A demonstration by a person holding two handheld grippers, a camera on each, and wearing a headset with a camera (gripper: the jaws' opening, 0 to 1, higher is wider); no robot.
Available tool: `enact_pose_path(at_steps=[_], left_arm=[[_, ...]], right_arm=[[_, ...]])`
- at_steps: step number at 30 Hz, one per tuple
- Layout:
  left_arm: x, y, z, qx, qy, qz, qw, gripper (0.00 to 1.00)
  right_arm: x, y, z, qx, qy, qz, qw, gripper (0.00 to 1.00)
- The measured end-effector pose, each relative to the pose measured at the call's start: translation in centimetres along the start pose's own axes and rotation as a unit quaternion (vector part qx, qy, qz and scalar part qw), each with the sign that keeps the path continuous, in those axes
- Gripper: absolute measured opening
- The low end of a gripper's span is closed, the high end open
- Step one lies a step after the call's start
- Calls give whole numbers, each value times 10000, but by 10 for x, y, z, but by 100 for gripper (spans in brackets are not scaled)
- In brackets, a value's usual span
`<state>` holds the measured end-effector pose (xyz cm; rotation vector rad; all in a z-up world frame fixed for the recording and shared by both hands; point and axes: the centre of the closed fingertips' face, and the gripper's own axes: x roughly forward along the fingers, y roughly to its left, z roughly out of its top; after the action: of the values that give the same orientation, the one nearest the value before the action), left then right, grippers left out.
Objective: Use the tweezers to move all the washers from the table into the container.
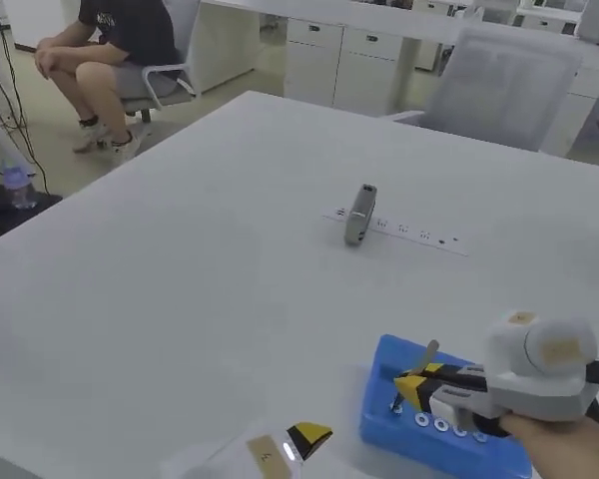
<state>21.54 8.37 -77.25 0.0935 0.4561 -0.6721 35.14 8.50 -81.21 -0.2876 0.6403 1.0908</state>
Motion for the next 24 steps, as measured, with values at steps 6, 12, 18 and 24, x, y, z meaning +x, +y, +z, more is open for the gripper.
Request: enact_pose_path(at_steps=[6, 12, 18, 24], left_arm=[[0, -3, 5, -181, -157, -117, 9996, 71], [0, -4, 4, -266, -129, -164, 9994, 69], [-3, -9, 3, -140, -40, -302, 9994, 60], [-6, -8, 8, -456, -98, -498, 9977, 56]], right_arm=[[3, -3, -3, -112, 42, 5, 9999, 4], [-3, -6, 4, -242, -81, -54, 9997, 4], [-20, 5, 14, -308, -313, -46, 9990, 4], [-48, 19, 23, -450, -485, 21, 9978, 4]])
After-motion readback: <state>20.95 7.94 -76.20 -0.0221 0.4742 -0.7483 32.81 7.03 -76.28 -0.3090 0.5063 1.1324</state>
